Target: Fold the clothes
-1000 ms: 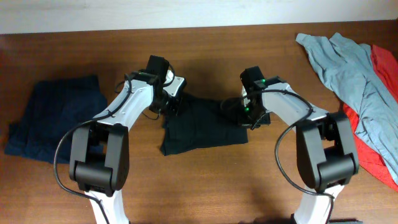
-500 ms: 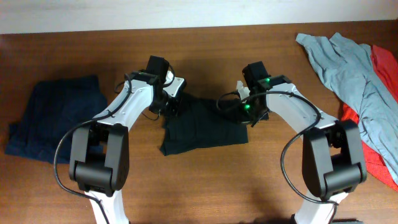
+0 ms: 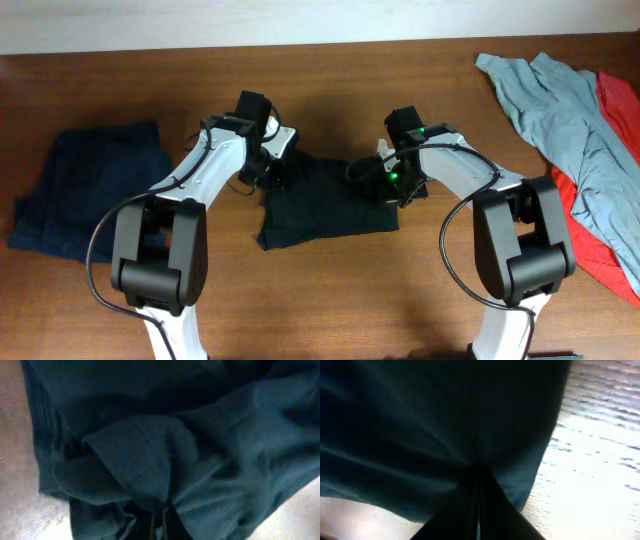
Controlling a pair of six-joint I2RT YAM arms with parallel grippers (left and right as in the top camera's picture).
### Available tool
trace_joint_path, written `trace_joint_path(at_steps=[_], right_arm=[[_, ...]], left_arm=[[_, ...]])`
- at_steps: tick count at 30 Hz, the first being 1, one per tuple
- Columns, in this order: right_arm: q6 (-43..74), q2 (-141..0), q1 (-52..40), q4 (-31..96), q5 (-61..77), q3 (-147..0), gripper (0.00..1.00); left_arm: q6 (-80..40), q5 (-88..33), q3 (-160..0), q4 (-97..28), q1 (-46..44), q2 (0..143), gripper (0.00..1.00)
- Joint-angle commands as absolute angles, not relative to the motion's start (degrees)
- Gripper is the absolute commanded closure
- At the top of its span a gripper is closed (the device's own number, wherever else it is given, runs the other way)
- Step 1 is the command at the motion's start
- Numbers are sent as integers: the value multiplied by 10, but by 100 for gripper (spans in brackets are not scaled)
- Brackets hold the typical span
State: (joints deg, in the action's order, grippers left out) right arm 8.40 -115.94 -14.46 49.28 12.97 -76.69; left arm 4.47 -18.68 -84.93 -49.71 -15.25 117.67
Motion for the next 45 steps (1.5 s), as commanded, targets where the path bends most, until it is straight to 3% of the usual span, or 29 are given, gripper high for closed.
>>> trace_joint_path(at_steps=[1,15,21,24,30,45], right_arm=[[99,-1186,-142,506,68,-757,96],[99,-1186,-142,506,68,-757,96],[99,-1186,-142,506,68,-757,96],[99,-1186,-142,506,68,-757,96],[99,-1186,-142,507,68,-757,96],[99,-1186,-142,508,69,-757,96]], left_arm=[[48,-158,-865,-525,-135,1180,100],[48,-157,-886,-558,-60,1180,99],[48,-157,-928,-611,-56,1179,76],[48,-159,-941,-641,-56,1176,71],[71,-270,-935,-695,-62,1173,70],[45,-270,-805,-601,-116,1173,70]])
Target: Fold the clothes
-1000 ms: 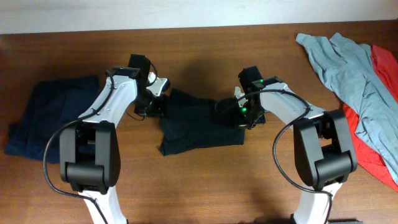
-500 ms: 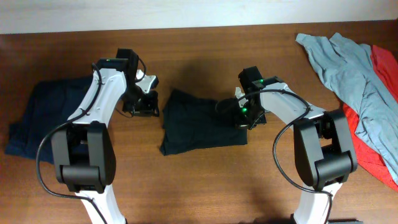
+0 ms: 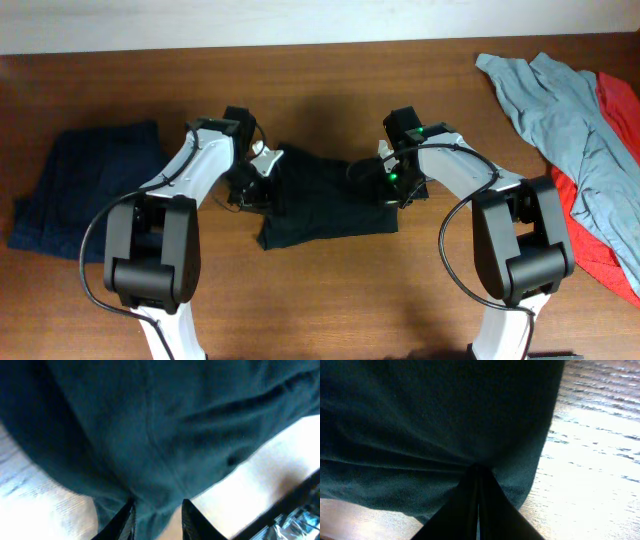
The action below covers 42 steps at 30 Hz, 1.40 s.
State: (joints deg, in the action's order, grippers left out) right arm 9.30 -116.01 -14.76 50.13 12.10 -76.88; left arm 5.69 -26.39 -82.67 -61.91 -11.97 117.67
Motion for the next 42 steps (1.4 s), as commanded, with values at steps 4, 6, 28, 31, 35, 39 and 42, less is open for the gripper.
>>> trace_joint_path(at_steps=[4,6,28,31,35,39,42], right_arm=[[99,-1186,-142,508,69,-757,96],[99,-1186,-142,508,69,-757,96],[99,-1186,-142,509,68,-757,96],[99,-1186,-142,509,68,-757,96],[99,-1186,-142,509,68,-757,96],[99,-1186,-142,512,68,-757,94],[99,-1186,-142,516,68,-757,91]], left_arm=[[45,-270,-794,-580,-117,1173,70],[45,-272,-794,-576,-121,1173,71],[46,-234,-794,-635,-3,1152,99],[48,-260,-794,-635,19,1147,99],[48,-261,-794,-635,20,1147,98],[48,-261,-794,-632,8,1147,87],[58,-262,-794,-630,1,1141,86]])
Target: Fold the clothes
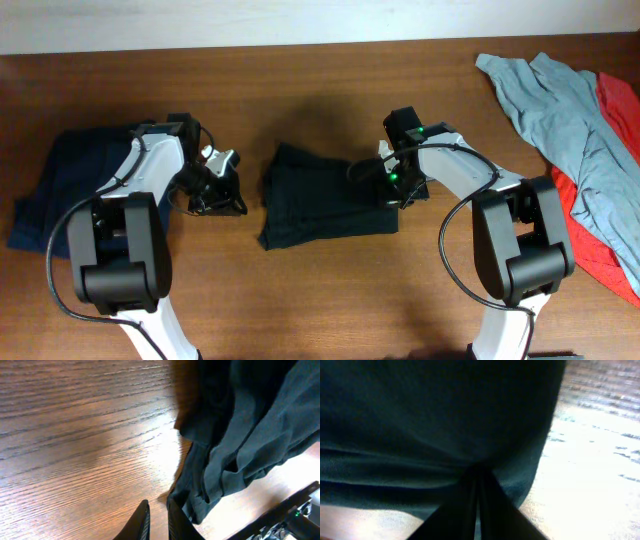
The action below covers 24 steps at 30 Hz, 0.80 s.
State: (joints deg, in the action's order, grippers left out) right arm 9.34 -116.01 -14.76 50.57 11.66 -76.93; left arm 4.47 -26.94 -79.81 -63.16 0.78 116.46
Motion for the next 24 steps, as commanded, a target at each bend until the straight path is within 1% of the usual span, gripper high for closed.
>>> trace_joint_path(at_steps=[1,3,5,7,10,12,16,18,19,23,24], right_arm=[[99,-1186,-142,517,68,-757,91],[99,-1186,-142,519,69,-757,91],[99,-1185,-142,521,71,-758,91],[99,-1182,-142,528,71,-761,90],[99,-1158,-142,535,76,-765,89],[99,-1137,-142,536,86,-767,89],[99,-1081,-142,537,118,-767,84],[99,-1065,-142,533,143,-767,85],[99,-1061,-142,530,158,-767,85],[99,-1066,-143,503,225,-767,96],[99,-1069,-144,494,235,-767,96]], left_arm=[[62,-262,-794,-627,-3,1136,86],[66,-263,-796,-614,-11,1117,85],[96,-280,-797,-594,-21,1102,81],[108,-283,-797,-574,-34,1093,75],[121,-281,-796,-537,-60,1092,69],[121,-281,-796,-512,-75,1092,68],[124,-281,-796,-465,-105,1092,68],[146,-279,-796,-446,-122,1092,68],[152,-272,-796,-440,-128,1092,67],[153,-201,-796,-413,-153,1109,68],[153,-190,-796,-404,-157,1118,69]])
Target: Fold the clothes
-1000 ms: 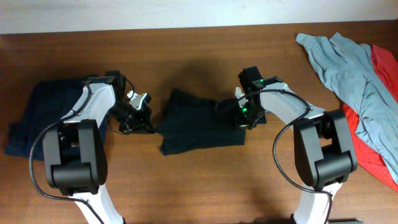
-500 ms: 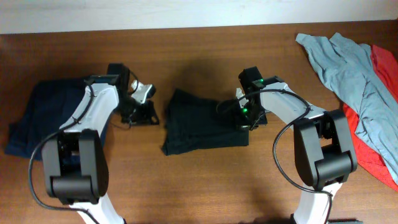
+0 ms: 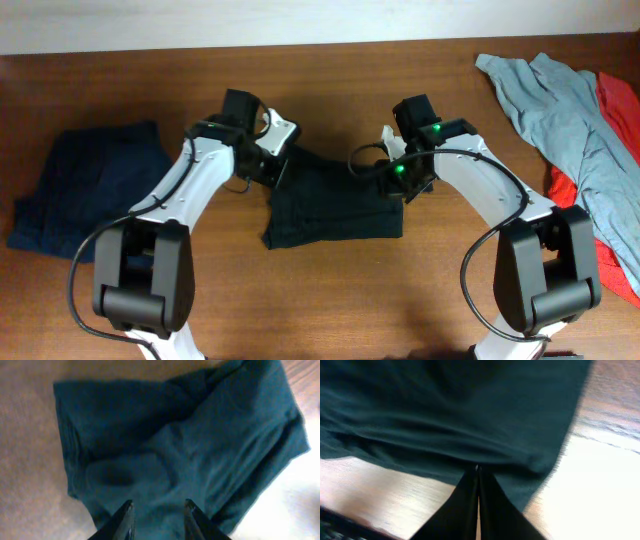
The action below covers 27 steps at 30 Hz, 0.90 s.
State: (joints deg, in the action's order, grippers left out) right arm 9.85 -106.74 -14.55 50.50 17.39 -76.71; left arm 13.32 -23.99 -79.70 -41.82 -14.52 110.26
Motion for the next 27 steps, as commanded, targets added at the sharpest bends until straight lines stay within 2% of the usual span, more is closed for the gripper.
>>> trace_joint_path(at_steps=[1,5,12,19,21,25,27], right_arm=[[99,-1072,-145,485,239,-767,96],[99,-1093,-154,448,234,-764,96],[99,-1157,-154,467,164,-762,96],[120,-1167,-136,514,56,-765,96],[111,-1163,-119,543,97,-778,96],[-24,-1137,-75,599,313,-804,96],[-48,-1122,-50,610,385,-807,93]], left_arm=[[153,-182,-796,-397,-160,1126,72],[153,-159,-796,-377,-165,1166,77],[131,-54,-796,-398,-163,1203,86],[82,24,-804,-409,-152,1202,88],[77,13,-824,-427,-144,1201,88],[77,-30,-867,-459,-141,1201,81],[77,-37,-894,-481,-141,1201,79]])
